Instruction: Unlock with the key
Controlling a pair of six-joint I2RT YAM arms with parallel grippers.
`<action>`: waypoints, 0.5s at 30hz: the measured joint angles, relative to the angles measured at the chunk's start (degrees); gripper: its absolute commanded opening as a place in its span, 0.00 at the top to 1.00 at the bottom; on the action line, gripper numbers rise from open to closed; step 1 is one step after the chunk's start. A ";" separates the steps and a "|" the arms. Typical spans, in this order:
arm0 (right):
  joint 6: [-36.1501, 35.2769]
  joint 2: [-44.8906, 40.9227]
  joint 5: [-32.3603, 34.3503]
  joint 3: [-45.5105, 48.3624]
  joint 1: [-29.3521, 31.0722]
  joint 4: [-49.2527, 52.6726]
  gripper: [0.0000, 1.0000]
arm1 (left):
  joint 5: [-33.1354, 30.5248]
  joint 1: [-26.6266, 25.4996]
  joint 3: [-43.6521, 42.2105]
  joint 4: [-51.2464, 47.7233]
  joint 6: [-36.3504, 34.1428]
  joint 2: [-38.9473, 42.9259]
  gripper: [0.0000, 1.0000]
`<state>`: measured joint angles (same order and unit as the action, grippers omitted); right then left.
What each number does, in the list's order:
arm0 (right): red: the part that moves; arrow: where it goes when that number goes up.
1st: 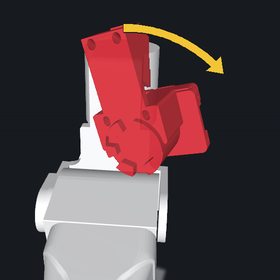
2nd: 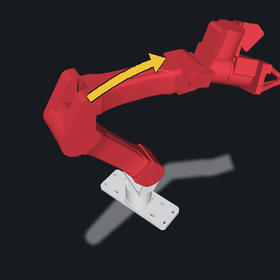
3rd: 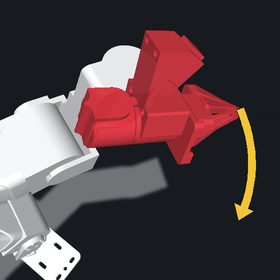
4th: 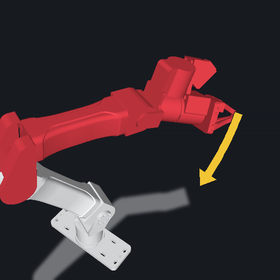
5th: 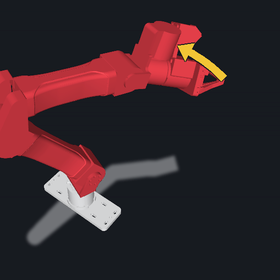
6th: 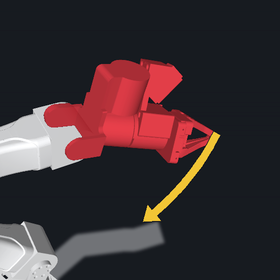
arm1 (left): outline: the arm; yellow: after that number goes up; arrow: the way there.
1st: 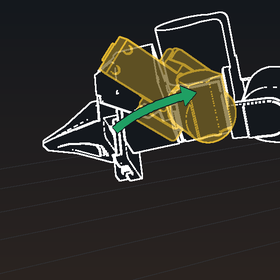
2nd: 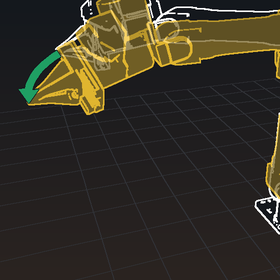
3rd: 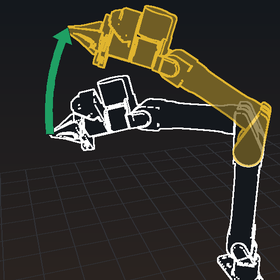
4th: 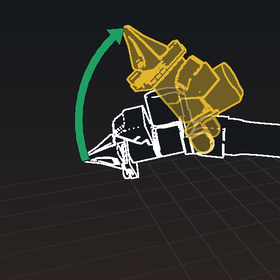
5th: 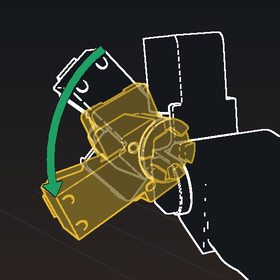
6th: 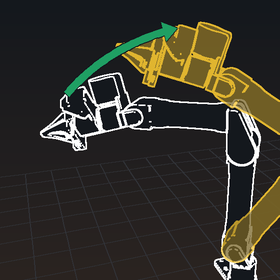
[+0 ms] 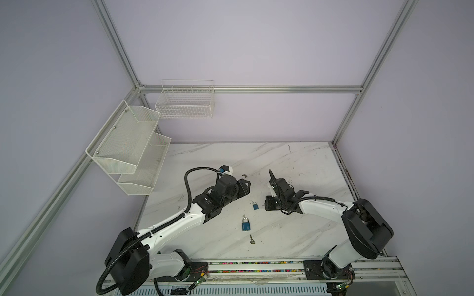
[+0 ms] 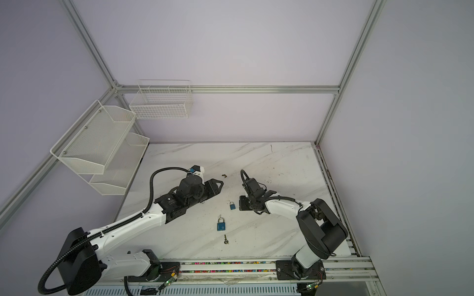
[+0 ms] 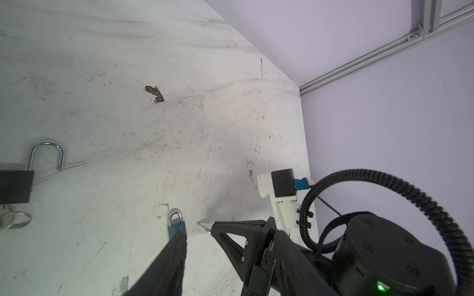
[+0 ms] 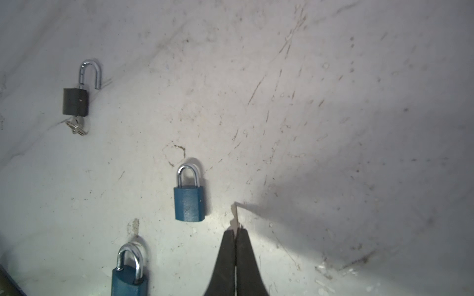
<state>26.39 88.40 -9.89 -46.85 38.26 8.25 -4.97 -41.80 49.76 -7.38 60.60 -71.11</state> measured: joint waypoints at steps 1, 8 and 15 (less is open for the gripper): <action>-0.04 -0.92 0.02 0.00 0.00 -0.04 1.00 | 0.28 0.00 0.00 0.26 0.46 0.37 0.44; 0.37 -8.11 -0.55 -0.26 -0.07 -0.26 1.00 | 2.75 0.00 -0.42 4.00 7.67 1.40 0.44; 1.81 -12.76 -1.18 -3.28 -0.09 -2.25 1.00 | 4.57 0.00 -2.10 11.26 19.06 1.29 0.44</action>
<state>28.21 75.64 -11.07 -50.13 38.17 6.00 -0.40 -41.80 47.66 3.88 79.66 -69.82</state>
